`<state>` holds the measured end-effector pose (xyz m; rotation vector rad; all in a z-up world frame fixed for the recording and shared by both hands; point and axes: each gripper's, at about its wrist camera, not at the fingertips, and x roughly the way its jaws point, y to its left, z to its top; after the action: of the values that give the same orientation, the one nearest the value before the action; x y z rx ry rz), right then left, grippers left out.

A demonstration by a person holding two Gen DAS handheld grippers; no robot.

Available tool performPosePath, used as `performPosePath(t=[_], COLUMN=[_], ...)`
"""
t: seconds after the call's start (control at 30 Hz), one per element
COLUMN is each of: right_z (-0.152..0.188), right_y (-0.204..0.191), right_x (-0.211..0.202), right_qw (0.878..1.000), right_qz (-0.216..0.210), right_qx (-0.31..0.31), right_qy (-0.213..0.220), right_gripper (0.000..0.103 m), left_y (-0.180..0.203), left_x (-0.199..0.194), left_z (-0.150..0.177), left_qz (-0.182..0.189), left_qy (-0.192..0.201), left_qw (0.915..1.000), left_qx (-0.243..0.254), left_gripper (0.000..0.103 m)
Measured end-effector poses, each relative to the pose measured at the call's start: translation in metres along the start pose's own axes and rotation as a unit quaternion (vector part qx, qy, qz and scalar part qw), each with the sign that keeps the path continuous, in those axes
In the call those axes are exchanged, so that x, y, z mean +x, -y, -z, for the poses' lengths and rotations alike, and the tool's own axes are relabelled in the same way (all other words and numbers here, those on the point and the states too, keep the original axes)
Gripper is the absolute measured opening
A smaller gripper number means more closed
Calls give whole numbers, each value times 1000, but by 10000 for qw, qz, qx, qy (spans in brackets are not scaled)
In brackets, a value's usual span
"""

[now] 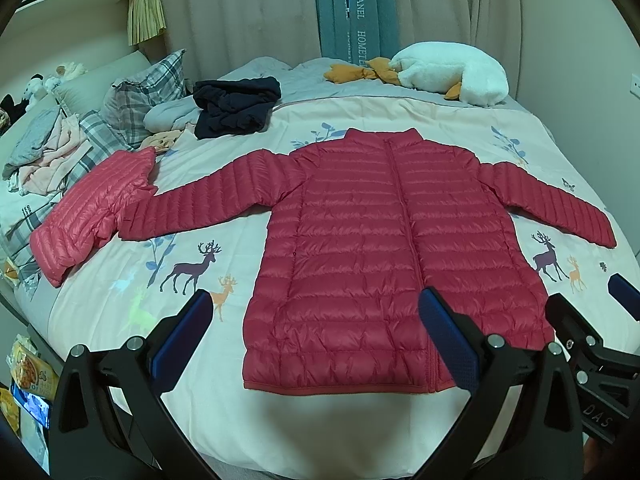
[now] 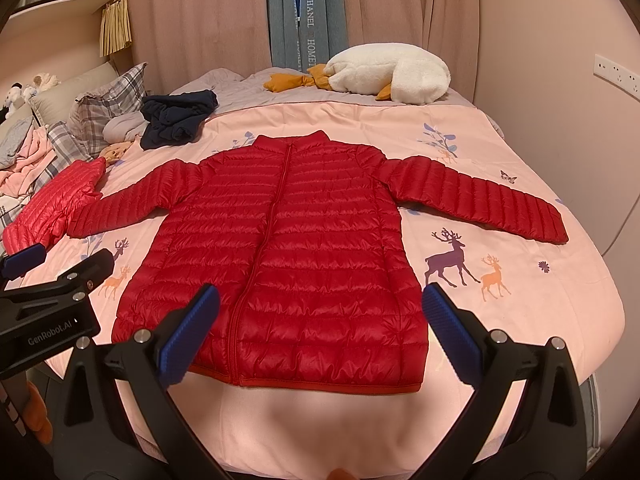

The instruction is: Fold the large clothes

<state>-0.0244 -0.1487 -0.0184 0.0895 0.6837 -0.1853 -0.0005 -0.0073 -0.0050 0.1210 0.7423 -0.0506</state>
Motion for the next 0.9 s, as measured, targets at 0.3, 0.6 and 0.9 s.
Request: performPosePath(t=[0.3, 0.6, 0.9], right_z=[0, 0, 1], right_y=[0, 1, 1], right_x=[0, 0, 0], right_qw=[10000, 10000, 10000], right_qz=[-2, -2, 0], right_qx=[2, 7, 9], right_qy=[-2, -3, -5], right_gripper=[101, 101, 101], left_y=[1, 2, 3], left_x=[0, 0, 0], left_z=[1, 2, 2], left_qz=[2, 7, 3], left_qy=[-7, -9, -8], left_qw=[10000, 10000, 10000], left_qx=[15, 20, 24], left_gripper=[102, 102, 102])
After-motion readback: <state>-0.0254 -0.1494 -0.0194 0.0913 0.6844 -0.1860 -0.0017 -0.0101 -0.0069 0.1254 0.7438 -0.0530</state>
